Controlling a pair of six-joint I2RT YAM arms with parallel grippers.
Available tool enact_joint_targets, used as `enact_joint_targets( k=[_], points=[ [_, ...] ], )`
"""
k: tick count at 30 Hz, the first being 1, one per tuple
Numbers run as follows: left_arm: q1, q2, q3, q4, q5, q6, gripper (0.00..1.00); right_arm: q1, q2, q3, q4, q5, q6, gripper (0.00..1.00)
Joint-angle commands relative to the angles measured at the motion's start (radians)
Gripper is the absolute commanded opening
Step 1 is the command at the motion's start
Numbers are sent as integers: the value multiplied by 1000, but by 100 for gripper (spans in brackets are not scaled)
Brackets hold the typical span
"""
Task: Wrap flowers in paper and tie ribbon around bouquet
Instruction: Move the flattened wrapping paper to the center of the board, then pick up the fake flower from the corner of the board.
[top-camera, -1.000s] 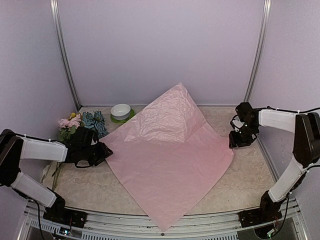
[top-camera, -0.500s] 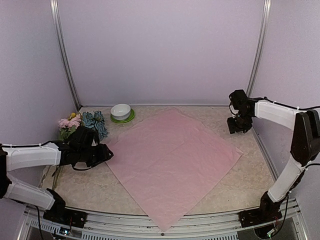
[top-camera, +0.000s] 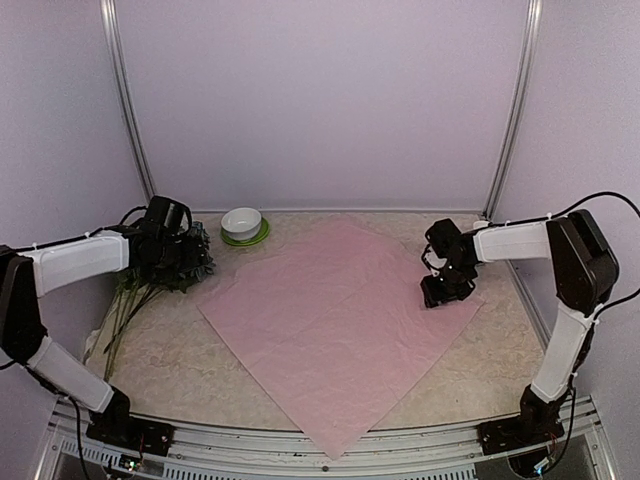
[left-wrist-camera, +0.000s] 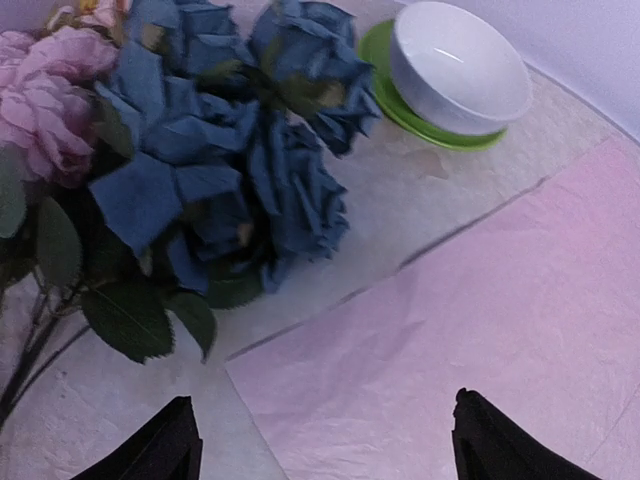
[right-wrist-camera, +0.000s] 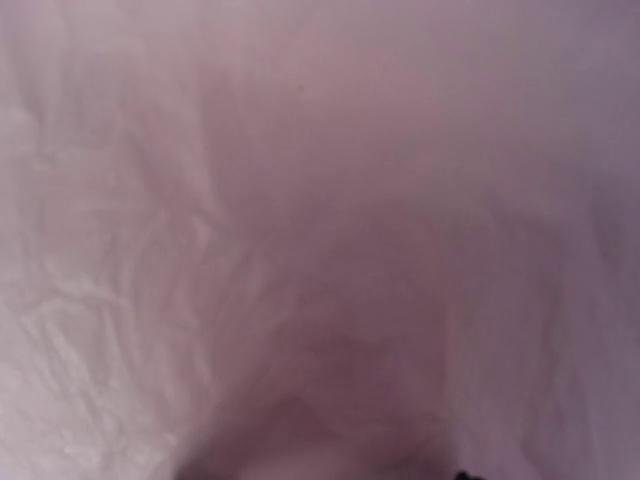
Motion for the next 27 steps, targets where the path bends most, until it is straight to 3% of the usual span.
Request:
enact_joint_targets(
  k=[1, 4, 11, 13, 16, 18, 25, 27],
  points=[
    [190, 55, 50, -167, -105, 114, 81, -44, 68, 20, 12, 69, -26, 57],
    [306, 43, 56, -174, -107, 144, 72, -48, 58, 48, 18, 97, -58, 57],
    [446, 54, 72, -237, -70, 239, 52, -38, -12, 89, 39, 59, -123, 58],
    [491, 94, 76, -269, -32, 263, 51, -38, -40, 77, 49, 43, -125, 58],
    [500, 127, 68, -255, 14, 274, 60, -38, -63, 69, 54, 23, -125, 59],
    [501, 163, 83, -242, -27, 269, 63, -38, -61, 76, 49, 15, -125, 59],
    [501, 258, 94, -223, 10, 275, 51, -38, -53, 72, 50, -7, -122, 59],
    [502, 259, 74, -204, -23, 281, 37, -38, -55, 71, 52, -15, -122, 59]
  ],
)
